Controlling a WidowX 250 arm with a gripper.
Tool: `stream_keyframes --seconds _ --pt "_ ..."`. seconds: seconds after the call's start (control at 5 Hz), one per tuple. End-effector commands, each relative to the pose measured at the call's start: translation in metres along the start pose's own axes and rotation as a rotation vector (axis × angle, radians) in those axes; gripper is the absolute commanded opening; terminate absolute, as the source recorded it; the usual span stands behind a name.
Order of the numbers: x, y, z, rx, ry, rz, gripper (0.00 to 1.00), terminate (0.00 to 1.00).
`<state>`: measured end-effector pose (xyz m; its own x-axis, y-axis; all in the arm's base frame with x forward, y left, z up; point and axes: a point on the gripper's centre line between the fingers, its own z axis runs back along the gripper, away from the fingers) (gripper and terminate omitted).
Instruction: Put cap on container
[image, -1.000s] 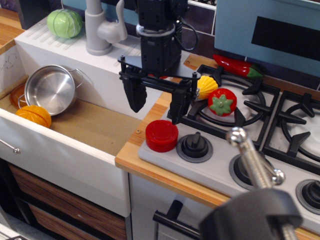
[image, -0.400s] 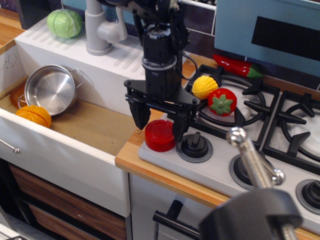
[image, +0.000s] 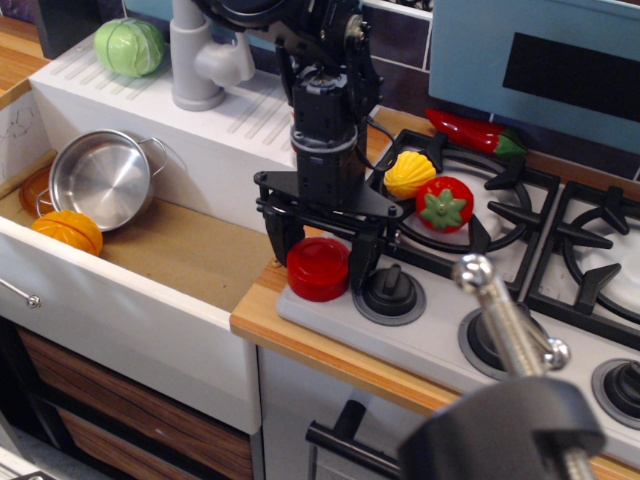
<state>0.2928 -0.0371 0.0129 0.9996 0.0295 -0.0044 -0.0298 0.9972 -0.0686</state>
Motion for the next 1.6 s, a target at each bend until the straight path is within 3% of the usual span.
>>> stream_keyframes --seconds 0.0,0.2,0.4,0.6,0.8,1.4 --pt "0.038 -0.003 0.079 -0.038 -0.067 -0.027 0.00 0.00" --pt "0.055 0.005 0.109 -0.047 -0.063 -0.022 0.00 0.00" --pt "0.087 0.020 0.142 -0.048 -0.034 -0.020 0.00 0.00" --pt "0.103 0.034 0.141 0.007 -0.020 -0.017 0.00 0.00" --pt "0.104 0.046 0.123 0.041 -0.039 -0.017 0.00 0.00" --pt "0.128 0.060 0.116 0.053 -0.131 -0.024 0.00 0.00"
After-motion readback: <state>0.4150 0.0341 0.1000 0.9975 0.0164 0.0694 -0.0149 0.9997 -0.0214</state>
